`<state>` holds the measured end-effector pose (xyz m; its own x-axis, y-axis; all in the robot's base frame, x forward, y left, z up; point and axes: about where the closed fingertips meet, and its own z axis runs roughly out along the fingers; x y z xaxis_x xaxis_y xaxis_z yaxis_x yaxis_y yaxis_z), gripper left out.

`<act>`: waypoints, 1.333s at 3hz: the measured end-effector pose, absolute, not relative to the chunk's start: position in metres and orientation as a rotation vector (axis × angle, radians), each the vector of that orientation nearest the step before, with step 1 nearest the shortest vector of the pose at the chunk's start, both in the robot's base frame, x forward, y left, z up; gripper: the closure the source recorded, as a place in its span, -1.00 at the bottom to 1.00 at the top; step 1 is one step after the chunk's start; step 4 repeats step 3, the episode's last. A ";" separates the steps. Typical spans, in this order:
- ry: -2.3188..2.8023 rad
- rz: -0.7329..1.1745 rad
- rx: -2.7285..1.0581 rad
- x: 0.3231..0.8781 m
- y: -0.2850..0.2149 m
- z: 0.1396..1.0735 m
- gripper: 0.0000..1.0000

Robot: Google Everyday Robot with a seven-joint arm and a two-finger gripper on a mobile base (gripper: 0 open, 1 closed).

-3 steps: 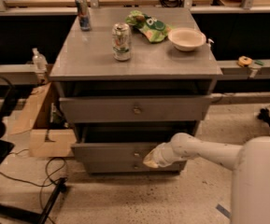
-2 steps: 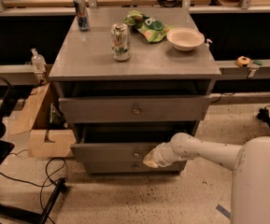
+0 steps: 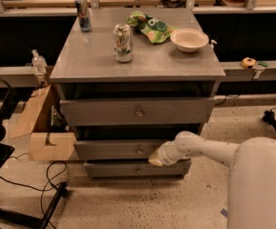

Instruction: Close middle drawer

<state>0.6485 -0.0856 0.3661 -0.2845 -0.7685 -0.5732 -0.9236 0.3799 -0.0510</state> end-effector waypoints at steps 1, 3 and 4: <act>2.162 0.369 -1.411 0.681 -0.091 0.364 1.00; 2.182 0.342 -1.364 0.704 -0.099 0.366 1.00; 2.182 0.342 -1.364 0.704 -0.099 0.366 1.00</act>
Offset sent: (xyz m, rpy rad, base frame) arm 0.1273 -0.0301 0.0067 -0.0411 -0.0355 -0.1768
